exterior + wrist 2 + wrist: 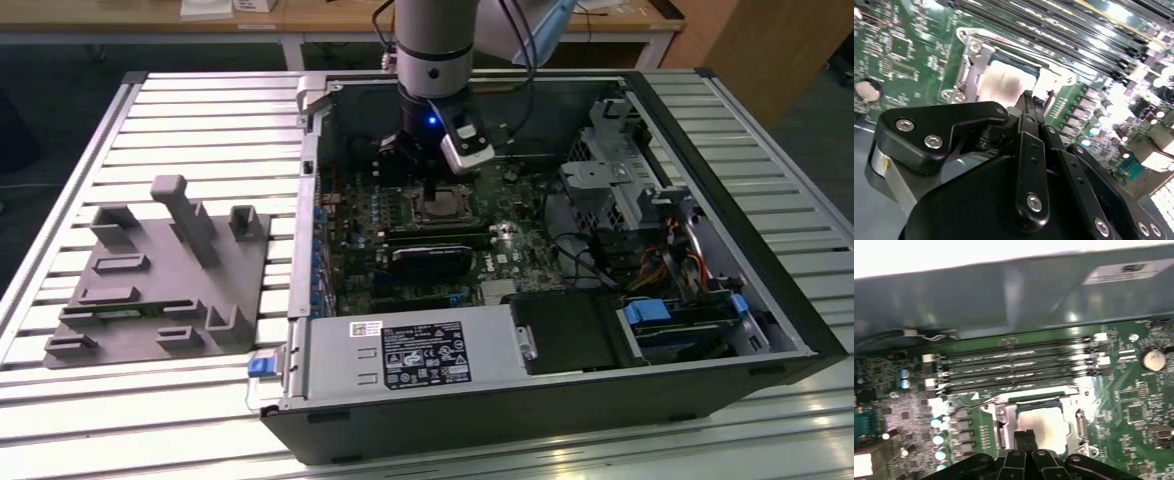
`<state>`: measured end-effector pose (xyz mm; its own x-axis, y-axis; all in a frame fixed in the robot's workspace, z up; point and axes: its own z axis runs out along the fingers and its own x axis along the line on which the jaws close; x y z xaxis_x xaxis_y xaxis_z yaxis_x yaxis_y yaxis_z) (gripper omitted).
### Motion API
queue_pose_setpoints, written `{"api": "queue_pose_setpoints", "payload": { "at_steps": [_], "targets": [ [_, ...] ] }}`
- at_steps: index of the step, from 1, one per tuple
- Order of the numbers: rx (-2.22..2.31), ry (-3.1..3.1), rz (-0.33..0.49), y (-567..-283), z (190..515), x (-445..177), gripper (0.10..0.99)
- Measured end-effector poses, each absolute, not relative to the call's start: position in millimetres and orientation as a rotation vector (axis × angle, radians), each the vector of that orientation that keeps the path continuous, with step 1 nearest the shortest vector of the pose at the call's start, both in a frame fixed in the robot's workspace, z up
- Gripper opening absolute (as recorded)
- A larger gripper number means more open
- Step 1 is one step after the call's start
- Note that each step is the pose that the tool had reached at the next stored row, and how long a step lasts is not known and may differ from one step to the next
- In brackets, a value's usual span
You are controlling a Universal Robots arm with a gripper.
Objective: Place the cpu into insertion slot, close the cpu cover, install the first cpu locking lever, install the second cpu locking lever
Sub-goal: 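Close the cpu cover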
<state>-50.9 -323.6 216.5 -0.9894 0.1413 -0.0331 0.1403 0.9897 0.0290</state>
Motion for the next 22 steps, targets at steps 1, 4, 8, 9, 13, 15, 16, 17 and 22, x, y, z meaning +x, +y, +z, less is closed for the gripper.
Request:
{"api": "queue_pose_setpoints", "payload": {
  "at_steps": [1, 4, 8, 9, 13, 15, 16, 17, 22],
  "targets": [
    [0.22, 3.098, 0.041, -323.6, 216.5, -48.2, 0.106],
    [0.219, 3.099, 0.041, -323.6, 216.5, -39.5, 0.106],
    [0.219, 3.099, 0.041, -323.6, 216.6, -32.8, 0.106],
    [0.219, 3.098, 0.041, -323.6, 216.6, -32.8, 0.106],
    [0.219, 3.098, 0.041, -323.5, 220.9, -32.7, 0.106],
    [0.219, 3.098, 0.041, -323.5, 225.2, -32.7, 0.106],
    [0.219, 3.098, 0.041, -323.5, 227.3, -32.7, 0.106],
    [0.219, 3.098, 0.041, -323.5, 228.9, -32.7, 0.106],
    [0.219, 3.098, 0.041, -323.5, 231.0, -32.7, 0.106]
  ]
}}
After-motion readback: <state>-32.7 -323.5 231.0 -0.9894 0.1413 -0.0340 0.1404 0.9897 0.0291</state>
